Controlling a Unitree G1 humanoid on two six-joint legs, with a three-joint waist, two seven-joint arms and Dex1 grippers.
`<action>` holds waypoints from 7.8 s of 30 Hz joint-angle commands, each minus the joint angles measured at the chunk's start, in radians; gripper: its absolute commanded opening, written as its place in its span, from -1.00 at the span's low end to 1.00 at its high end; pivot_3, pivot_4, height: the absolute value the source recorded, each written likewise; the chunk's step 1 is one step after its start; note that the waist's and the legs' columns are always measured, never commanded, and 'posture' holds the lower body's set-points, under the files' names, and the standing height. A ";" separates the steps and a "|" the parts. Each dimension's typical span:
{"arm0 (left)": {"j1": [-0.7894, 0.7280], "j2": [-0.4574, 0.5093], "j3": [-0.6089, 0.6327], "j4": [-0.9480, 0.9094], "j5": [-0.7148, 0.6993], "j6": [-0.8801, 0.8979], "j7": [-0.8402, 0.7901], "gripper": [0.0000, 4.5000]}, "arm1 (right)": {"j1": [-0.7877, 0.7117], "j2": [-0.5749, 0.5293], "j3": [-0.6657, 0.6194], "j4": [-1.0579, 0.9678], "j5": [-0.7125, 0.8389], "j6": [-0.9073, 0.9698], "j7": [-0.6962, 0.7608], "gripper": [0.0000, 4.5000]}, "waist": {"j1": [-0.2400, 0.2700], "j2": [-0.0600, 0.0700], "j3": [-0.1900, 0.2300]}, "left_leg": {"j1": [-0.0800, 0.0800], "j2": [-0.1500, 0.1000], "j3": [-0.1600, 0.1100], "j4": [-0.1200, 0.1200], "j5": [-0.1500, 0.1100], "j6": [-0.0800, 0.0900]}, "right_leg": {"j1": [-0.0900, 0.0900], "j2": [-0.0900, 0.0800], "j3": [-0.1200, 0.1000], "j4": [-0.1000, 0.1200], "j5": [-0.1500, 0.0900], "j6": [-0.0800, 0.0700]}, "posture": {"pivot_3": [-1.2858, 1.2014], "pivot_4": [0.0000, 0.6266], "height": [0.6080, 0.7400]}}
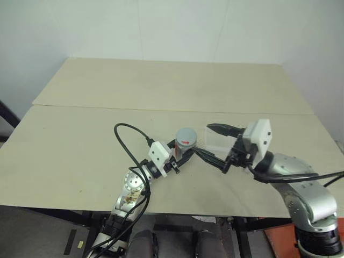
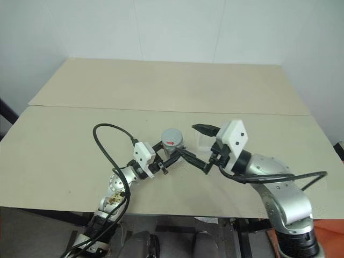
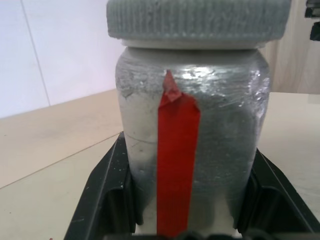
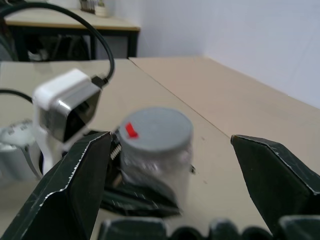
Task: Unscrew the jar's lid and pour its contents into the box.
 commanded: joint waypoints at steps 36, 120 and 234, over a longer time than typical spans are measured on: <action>-0.006 -0.003 -0.009 -0.022 0.003 -0.019 -0.005 -0.11 | -0.115 0.100 0.083 0.092 -0.128 -0.046 -0.013 0.22 | 0.000 0.000 0.000 | 0.000 0.000 0.000 0.000 0.000 0.000 | 0.000 0.000 0.000 0.000 0.000 0.000 | 0.03 -0.52 1.00; -1.267 -0.098 -0.944 1.286 1.422 -0.170 1.181 -0.11 | 0.402 -0.109 -0.511 -0.270 -0.002 0.356 -0.232 0.99 | 0.032 -0.003 0.002 | -0.016 -0.007 -0.001 0.002 -0.001 0.002 | -0.004 -0.003 -0.003 -0.013 0.003 0.010 | 0.03 -0.52 1.00; 0.358 0.714 0.613 -0.479 -0.468 0.559 -0.392 0.98 | 0.368 -0.551 -0.675 0.357 -0.081 -0.197 0.566 1.00 | -0.002 0.003 0.000 | 0.013 -0.001 0.001 0.001 -0.004 0.005 | 0.017 -0.003 0.004 -0.011 0.003 0.007 | 0.03 -0.52 1.00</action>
